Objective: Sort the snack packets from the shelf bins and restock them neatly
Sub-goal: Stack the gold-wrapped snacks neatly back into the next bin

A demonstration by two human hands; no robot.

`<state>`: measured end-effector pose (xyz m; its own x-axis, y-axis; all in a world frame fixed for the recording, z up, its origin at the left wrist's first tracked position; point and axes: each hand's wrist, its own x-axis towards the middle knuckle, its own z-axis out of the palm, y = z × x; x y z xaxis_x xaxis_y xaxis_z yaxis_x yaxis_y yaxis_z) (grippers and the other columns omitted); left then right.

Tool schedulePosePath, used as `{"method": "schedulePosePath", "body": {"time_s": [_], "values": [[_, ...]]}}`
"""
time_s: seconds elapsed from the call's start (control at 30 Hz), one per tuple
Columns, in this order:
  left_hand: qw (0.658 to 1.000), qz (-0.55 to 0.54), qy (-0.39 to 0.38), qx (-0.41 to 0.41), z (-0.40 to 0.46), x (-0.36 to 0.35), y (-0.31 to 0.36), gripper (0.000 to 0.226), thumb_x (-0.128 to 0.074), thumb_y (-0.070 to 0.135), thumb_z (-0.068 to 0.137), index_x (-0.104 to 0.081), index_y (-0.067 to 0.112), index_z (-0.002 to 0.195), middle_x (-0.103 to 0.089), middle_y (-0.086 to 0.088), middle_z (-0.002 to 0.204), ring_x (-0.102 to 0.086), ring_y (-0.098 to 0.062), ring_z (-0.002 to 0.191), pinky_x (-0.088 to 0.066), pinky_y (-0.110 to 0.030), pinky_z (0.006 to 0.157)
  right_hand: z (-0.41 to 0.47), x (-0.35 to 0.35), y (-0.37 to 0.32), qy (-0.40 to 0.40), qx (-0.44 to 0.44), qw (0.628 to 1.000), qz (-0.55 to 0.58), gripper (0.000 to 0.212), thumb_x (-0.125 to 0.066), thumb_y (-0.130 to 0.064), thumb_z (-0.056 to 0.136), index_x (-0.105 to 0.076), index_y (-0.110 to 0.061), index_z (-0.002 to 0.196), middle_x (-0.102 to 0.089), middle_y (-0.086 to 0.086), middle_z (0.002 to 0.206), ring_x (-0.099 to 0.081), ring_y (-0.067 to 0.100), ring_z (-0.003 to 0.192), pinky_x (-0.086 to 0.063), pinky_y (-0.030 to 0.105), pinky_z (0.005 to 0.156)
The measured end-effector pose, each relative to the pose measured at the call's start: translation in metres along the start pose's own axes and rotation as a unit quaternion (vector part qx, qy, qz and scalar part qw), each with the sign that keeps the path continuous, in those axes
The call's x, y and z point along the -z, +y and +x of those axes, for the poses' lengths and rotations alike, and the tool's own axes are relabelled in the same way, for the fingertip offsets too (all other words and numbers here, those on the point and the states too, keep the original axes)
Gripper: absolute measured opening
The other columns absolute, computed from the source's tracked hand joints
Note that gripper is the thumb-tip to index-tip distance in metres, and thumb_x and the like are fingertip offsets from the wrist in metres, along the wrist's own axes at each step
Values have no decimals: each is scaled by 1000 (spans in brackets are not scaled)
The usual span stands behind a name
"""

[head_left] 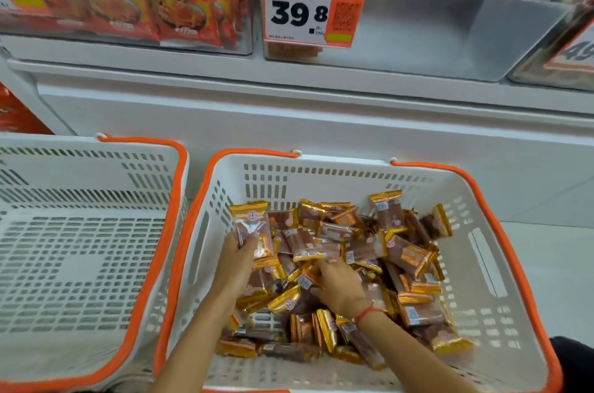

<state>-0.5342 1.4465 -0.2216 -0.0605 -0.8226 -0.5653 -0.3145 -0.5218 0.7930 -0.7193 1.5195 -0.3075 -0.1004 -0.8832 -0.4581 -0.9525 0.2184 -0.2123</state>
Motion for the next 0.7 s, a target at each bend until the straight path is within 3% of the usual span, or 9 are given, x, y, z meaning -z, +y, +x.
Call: {"method": "schedulePosePath", "body": {"time_s": [0.1, 0.17, 0.23, 0.3, 0.4, 0.47, 0.53, 0.63, 0.7], "values": [[998, -48, -17, 33, 6, 4, -3, 27, -47, 28, 101, -46, 22, 127, -43, -6, 143, -42, -27, 133, -41, -46, 105, 4, 1, -4, -4, 29, 999, 17, 33, -63, -30, 89, -50, -15, 115, -61, 7, 111, -57, 26, 102, -47, 36, 84], [995, -73, -35, 61, 9, 4, -1, 20, -48, 23, 101, -51, 22, 121, -54, -6, 131, -53, -25, 119, -47, -42, 96, 3, 16, 0, 0, 42, 997, 70, 24, -61, -27, 91, -47, -17, 108, -63, 5, 102, -60, 23, 91, -52, 34, 76], [987, -107, -40, 110, 10, 4, 4, 20, -50, 16, 100, -53, 14, 119, -64, -7, 102, -61, -20, 91, -50, -38, 85, -1, 42, 6, 74, 25, 987, 138, 21, -63, -25, 91, -46, -21, 103, -66, -1, 97, -63, 17, 82, -53, 26, 67], [982, -114, -53, 139, 5, 4, 9, 16, -50, 12, 99, -51, 9, 114, -62, -8, 87, -58, -18, 78, -50, -39, 80, -12, 73, 6, 205, 30, 961, 185, 25, -67, -29, 89, -55, -22, 111, -71, -4, 100, -69, 14, 82, -56, 29, 67], [975, -145, -129, 110, -4, 2, 19, 28, -49, 31, 99, -52, 17, 123, -64, -8, 108, -62, -19, 94, -53, -43, 85, -36, 108, -12, 363, 147, 894, 216, 31, -72, -26, 85, -63, -31, 115, -73, -12, 103, -69, 5, 86, -58, 26, 69], [954, -204, -200, 86, -12, -2, 30, 36, -48, 47, 96, -53, 26, 125, -61, -3, 119, -62, -20, 104, -53, -44, 87, -52, 117, -30, 359, 234, 887, 171, 40, -74, -15, 81, -64, -31, 115, -70, -12, 113, -66, 5, 100, -57, 24, 79], [941, -239, -228, 70, -19, -6, 40, 39, -52, 47, 94, -57, 25, 125, -61, -6, 125, -62, -25, 111, -54, -44, 88, -61, 116, -40, 298, 279, 907, 100, 43, -66, -8, 83, -64, -27, 122, -61, -9, 131, -55, 8, 123, -50, 25, 97], [951, -210, -224, -17, -27, -9, 45, 38, -51, 40, 96, -56, 23, 130, -64, -6, 126, -64, -23, 110, -56, -41, 87, -71, 116, -45, 213, 241, 927, 192, 43, -49, -10, 89, -64, -27, 125, -48, -15, 143, -35, 1, 137, -31, 20, 111], [961, -150, -223, -60, -33, -11, 47, 55, -53, 58, 90, -51, 28, 137, -60, -3, 134, -59, -23, 119, -51, -47, 97, -77, 123, -52, 260, 161, 894, 328, 29, -53, -22, 93, -64, -30, 118, -59, -17, 125, -50, -2, 120, -44, 24, 99]]}}
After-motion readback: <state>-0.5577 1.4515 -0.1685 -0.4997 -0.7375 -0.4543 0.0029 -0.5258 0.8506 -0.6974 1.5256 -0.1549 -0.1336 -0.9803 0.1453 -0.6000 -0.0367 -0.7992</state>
